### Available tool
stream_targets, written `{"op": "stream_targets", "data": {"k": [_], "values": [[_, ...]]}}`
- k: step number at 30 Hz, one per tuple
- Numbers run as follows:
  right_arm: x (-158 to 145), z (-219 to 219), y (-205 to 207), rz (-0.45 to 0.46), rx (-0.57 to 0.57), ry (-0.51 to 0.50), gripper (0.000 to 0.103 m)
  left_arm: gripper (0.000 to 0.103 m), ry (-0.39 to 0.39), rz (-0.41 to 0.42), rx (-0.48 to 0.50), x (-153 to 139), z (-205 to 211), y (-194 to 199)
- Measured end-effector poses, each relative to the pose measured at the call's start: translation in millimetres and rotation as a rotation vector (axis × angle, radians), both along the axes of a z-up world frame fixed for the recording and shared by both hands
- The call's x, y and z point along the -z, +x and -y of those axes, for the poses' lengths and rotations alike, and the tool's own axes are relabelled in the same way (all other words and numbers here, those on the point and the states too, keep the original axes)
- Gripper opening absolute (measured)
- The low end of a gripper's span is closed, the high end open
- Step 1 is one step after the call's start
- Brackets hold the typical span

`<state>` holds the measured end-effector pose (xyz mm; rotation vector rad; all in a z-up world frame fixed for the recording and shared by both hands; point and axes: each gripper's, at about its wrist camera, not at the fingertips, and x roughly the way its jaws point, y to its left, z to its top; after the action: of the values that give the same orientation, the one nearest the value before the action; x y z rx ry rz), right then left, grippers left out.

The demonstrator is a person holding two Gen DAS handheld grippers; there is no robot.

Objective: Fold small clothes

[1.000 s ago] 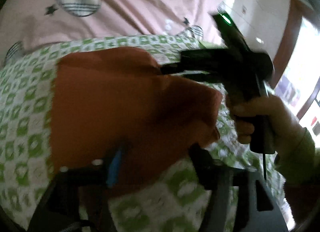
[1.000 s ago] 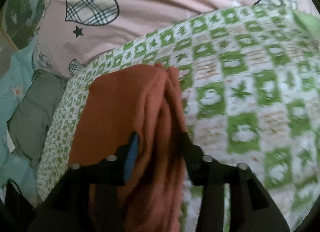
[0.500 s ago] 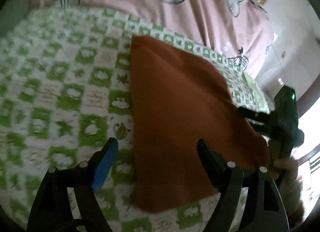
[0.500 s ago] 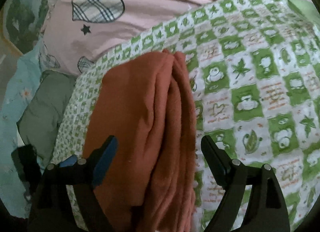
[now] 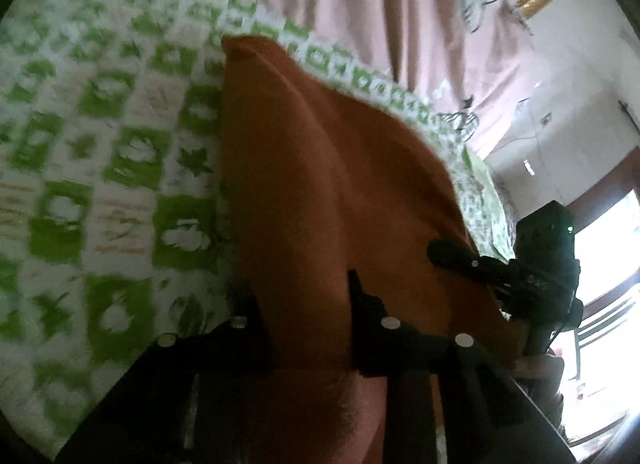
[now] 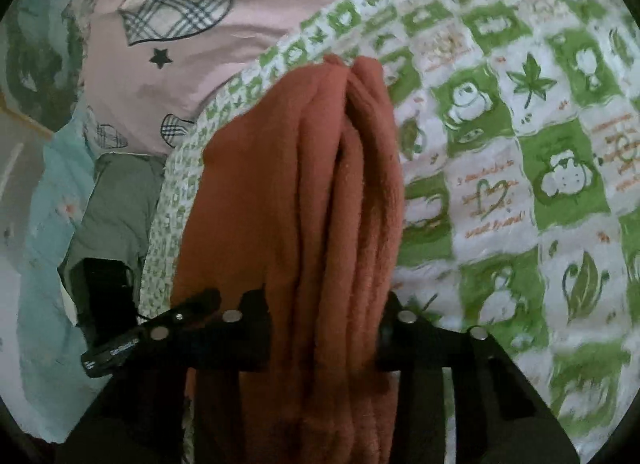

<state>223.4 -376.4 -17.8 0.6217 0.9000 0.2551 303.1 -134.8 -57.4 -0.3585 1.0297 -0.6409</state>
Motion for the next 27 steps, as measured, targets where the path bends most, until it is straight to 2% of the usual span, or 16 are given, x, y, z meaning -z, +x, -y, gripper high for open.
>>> {"op": "stream_targets", "data": {"k": [2, 6, 11, 13, 15, 17, 19, 20, 22, 24, 27], "values": [[-6, -16, -7, 0.020, -0.026, 0.024, 0.032, 0.026, 0.005, 0.048, -0.026, -19, -20, -21], [-10, -63, -15, 0.057, -0.109, 0.056, 0.031, 0.026, 0.027, 0.080, -0.080, -43, -72, -55], [-4, -137, -12, 0.094, -0.245, 0.091, 0.030, 0.026, 0.059, 0.092, -0.172, -56, -138, -94], [5, -160, -8, 0.087, -0.282, 0.094, 0.030, 0.026, 0.077, 0.085, -0.208, -51, -159, -106], [18, -176, -3, 0.061, -0.302, 0.086, 0.030, 0.027, 0.087, 0.041, -0.238, -32, -176, -114], [31, -191, -1, 0.022, -0.305, 0.031, 0.030, 0.029, 0.077, -0.009, -0.261, -7, -190, -117], [37, -194, -1, 0.011, -0.297, 0.004, 0.032, 0.038, 0.040, -0.018, -0.271, 3, -198, -120], [38, -193, -3, 0.004, -0.288, 0.009, 0.036, 0.041, 0.023, -0.025, -0.278, 5, -203, -121], [36, -190, -5, -0.005, -0.276, -0.025, 0.041, 0.058, 0.020, -0.039, -0.292, 8, -206, -121], [29, -189, -9, -0.011, -0.264, -0.084, 0.049, 0.061, 0.034, -0.041, -0.299, 8, -208, -119], [10, -182, -23, 0.019, -0.235, -0.158, 0.052, 0.061, 0.021, -0.034, -0.317, 7, -217, -106]]}}
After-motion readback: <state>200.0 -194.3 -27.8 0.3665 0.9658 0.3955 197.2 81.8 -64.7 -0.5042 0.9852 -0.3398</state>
